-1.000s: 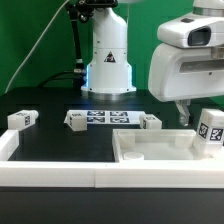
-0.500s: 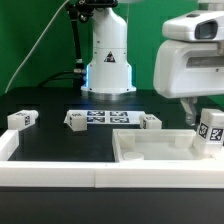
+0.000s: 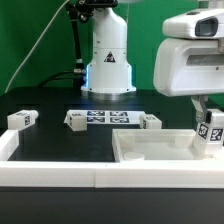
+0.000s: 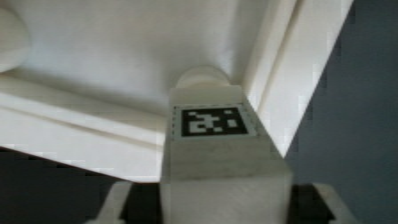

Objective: Assemble one leg

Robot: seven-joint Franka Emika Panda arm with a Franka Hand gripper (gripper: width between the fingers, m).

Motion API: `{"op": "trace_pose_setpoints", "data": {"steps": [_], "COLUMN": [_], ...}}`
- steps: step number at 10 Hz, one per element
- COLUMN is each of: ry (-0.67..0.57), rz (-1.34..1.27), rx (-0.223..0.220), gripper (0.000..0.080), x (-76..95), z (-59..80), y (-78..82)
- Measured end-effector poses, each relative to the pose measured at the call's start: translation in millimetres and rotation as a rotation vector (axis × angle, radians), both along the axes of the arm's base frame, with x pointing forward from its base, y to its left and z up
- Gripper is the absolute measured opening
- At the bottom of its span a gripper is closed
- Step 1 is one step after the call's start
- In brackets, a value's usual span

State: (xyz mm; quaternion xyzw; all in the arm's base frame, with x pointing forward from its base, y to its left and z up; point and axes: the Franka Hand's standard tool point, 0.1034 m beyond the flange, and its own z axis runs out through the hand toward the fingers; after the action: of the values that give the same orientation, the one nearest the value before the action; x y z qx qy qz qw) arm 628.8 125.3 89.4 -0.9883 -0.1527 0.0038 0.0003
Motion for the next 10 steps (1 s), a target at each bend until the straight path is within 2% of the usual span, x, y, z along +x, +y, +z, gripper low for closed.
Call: {"op": "trace_pose_setpoints", "data": {"steps": [4, 10], "ry": [0.001, -0.001], "rz": [-0.061, -0.724], "rx": [0.003, 0.019], "gripper": [0.0291, 0.0292], "x": [-0.2, 1.9], "z": [-0.3, -0.9], "y": [-0.1, -5.6]}}
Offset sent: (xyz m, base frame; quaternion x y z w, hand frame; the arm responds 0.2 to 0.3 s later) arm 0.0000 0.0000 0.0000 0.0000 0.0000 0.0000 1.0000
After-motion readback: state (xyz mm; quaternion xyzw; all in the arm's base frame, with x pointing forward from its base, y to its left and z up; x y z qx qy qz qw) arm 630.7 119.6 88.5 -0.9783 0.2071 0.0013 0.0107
